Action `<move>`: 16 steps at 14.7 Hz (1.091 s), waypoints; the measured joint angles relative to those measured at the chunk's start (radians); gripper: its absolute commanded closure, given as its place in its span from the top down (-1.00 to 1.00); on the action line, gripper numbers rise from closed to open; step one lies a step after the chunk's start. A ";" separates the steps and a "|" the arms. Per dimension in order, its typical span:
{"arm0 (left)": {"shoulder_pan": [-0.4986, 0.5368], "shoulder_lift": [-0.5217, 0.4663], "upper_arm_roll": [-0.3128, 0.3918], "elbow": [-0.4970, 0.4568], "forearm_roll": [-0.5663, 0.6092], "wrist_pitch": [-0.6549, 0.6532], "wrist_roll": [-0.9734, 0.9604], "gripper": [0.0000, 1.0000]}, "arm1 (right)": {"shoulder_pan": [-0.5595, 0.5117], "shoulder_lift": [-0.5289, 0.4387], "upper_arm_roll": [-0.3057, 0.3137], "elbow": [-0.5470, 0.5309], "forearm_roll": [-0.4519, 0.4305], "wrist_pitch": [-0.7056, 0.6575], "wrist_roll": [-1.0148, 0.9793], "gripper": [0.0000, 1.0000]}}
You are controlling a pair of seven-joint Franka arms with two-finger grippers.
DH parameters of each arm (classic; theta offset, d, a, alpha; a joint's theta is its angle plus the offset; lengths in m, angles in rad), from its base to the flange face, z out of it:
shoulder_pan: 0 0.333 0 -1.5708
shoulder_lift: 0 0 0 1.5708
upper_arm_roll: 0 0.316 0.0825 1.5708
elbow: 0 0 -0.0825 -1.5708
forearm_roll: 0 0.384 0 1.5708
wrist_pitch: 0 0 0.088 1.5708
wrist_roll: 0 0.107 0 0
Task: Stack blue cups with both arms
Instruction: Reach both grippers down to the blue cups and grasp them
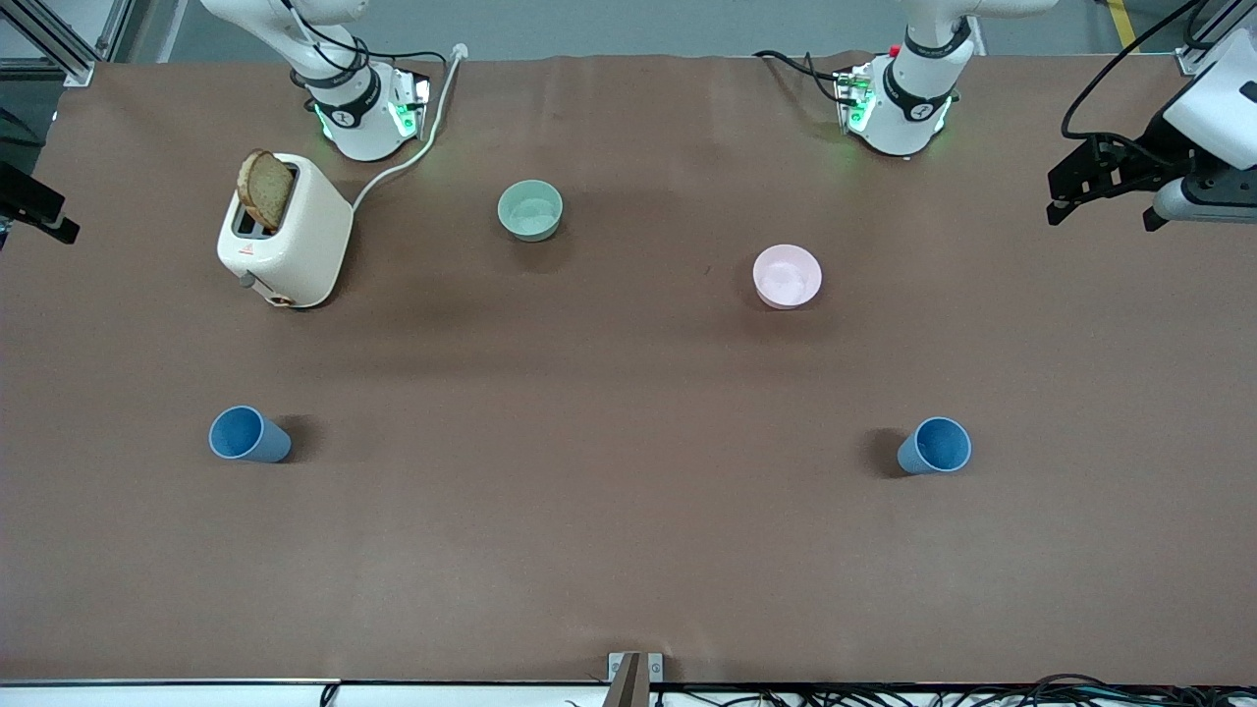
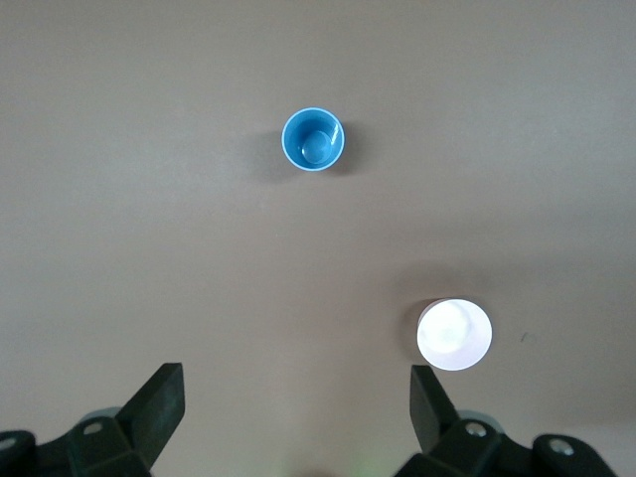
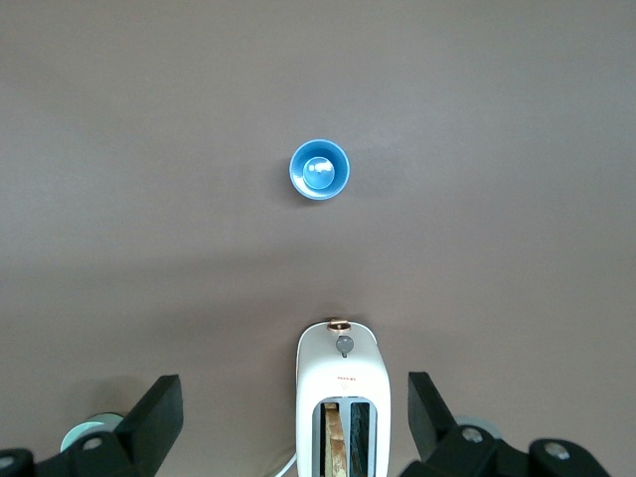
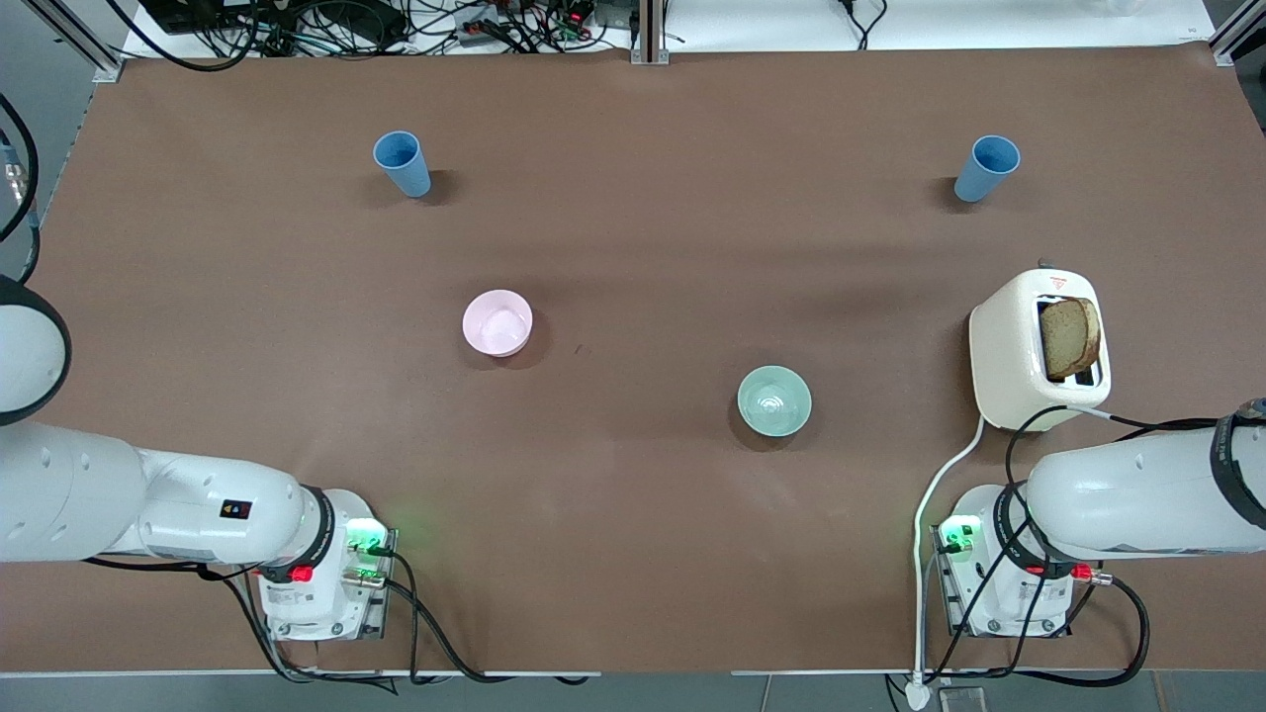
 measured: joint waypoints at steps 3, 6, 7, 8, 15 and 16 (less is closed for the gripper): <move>0.003 0.014 0.011 0.001 0.000 0.000 0.000 1.00 | 0.000 0.000 0.000 0.000 0.000 0.000 0.000 1.00; 0.014 0.073 0.022 0.027 0.000 0.010 0.003 1.00 | 0.000 0.000 0.000 -0.002 0.000 0.000 0.000 1.00; 0.018 0.100 0.022 0.032 0.000 0.028 0.003 1.00 | 0.000 0.000 0.000 -0.003 0.000 0.001 0.000 1.00; 0.021 0.131 0.022 0.032 0.000 0.057 0.003 1.00 | -0.001 0.000 -0.001 -0.004 0.000 0.003 0.000 1.00; 0.024 0.385 0.022 -0.061 0.000 0.415 0.005 1.00 | -0.044 0.169 -0.003 -0.071 0.000 0.243 -0.013 1.00; 0.023 0.426 0.022 -0.065 0.000 0.454 0.005 1.00 | -0.045 0.211 -0.003 -0.088 0.000 0.299 -0.014 1.00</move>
